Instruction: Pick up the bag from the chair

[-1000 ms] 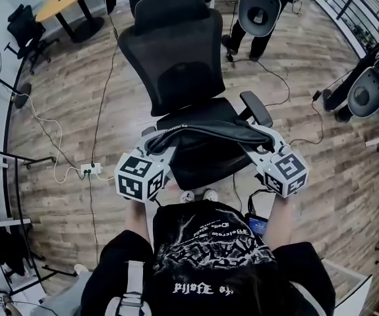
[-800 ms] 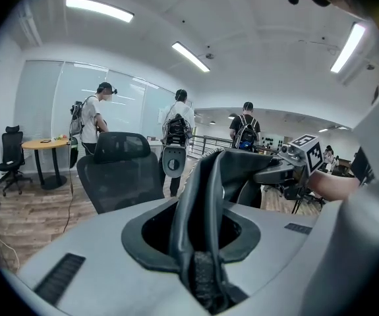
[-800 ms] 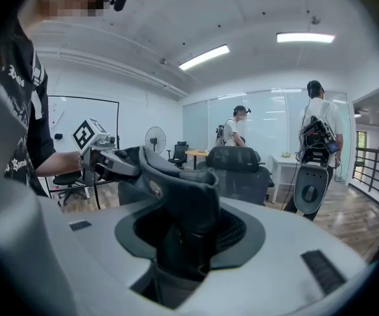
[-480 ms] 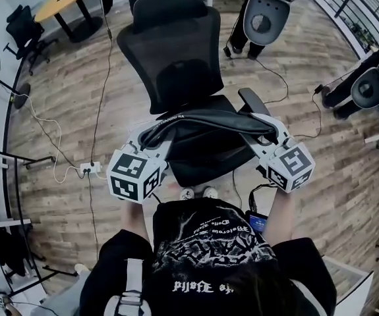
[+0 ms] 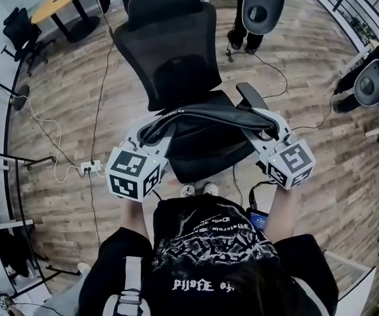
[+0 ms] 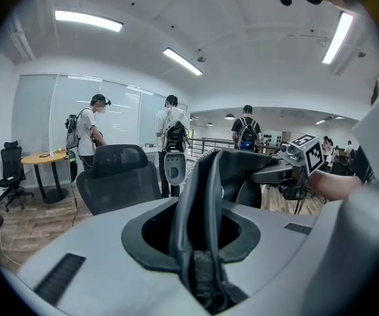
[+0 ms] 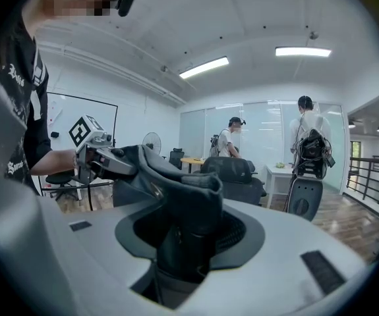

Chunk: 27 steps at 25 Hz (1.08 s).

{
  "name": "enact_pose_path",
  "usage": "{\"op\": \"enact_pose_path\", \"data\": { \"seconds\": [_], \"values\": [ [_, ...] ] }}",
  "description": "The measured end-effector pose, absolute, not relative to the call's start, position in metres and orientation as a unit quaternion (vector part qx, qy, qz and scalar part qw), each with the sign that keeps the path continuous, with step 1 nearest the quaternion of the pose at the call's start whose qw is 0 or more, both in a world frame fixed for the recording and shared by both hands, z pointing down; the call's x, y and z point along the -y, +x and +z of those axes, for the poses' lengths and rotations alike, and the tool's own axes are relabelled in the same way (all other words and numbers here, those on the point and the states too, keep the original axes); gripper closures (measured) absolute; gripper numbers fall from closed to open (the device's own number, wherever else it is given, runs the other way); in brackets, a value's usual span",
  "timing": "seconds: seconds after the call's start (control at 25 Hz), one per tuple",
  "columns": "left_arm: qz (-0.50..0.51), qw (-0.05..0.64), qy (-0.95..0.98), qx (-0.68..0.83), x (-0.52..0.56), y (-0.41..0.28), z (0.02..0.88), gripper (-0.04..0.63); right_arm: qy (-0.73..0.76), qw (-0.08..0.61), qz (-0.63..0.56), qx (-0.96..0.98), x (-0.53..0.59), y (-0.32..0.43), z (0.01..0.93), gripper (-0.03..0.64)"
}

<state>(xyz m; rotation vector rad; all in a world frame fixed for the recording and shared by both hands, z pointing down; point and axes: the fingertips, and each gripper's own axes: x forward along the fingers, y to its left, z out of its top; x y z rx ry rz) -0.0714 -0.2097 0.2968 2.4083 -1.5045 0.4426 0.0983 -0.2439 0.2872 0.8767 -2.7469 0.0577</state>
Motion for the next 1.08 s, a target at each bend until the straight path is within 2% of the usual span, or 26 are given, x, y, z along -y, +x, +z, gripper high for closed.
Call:
{"op": "enact_pose_path", "data": {
  "seconds": [1.08],
  "values": [
    [0.139,0.151,0.832,0.516,0.212,-0.069,0.306,0.502,0.299,0.14,0.007,0.944,0.247,0.1,0.293,0.451]
  ]
}}
